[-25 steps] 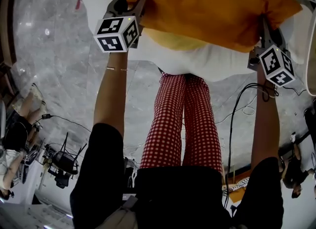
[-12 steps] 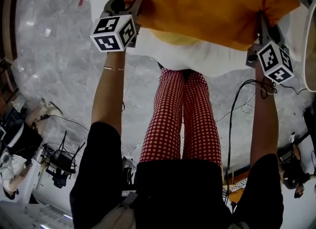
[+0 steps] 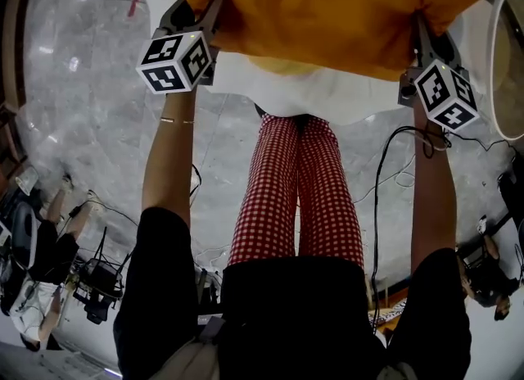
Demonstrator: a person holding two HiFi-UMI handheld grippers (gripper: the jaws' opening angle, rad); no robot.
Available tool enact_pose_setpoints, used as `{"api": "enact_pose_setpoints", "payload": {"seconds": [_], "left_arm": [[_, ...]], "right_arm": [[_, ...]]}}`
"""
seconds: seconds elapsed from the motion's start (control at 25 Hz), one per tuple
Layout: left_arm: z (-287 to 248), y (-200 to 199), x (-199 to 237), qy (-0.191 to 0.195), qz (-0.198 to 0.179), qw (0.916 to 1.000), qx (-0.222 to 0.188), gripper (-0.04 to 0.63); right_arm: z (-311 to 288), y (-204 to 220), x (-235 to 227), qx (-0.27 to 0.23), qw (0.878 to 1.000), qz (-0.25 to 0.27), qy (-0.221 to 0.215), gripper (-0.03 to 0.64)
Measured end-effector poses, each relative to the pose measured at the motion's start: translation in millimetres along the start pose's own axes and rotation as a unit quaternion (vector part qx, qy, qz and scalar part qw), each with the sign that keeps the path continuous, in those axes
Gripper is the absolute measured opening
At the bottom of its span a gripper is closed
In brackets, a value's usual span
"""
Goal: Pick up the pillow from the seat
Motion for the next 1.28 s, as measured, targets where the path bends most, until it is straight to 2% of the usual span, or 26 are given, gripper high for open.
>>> {"api": "enact_pose_setpoints", "payload": {"seconds": [0.64, 0.92, 1.28], "left_arm": [[45.1, -40.8, -24.4, 0.002, -0.015, 0.9998, -0.008, 0.186], [70.2, -62.0, -35.8, -0.010, -0.028, 0.9992, -0.026, 0.186], [98.3, -100.2, -50.9, -0.006, -0.028, 0.9987, -0.041, 0.186]], "right_arm": [[46.4, -34.8, 8.9, -0.024, 1.000, 0.010, -0.005, 0.149], [72.2, -53.5, 15.3, -0.045, 0.998, 0.024, -0.024, 0.150], [99.5, -92.5, 20.2, -0.065, 0.997, 0.031, -0.020, 0.150]]}}
Point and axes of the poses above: the fingertips, and each gripper's own axes: z backward along the fingers, x to its left, y out of its underside, the point moved 6 cm from there along z, backward along the fingers, and after that the axes turned 5 degrees about y, right-handed, at the moved point
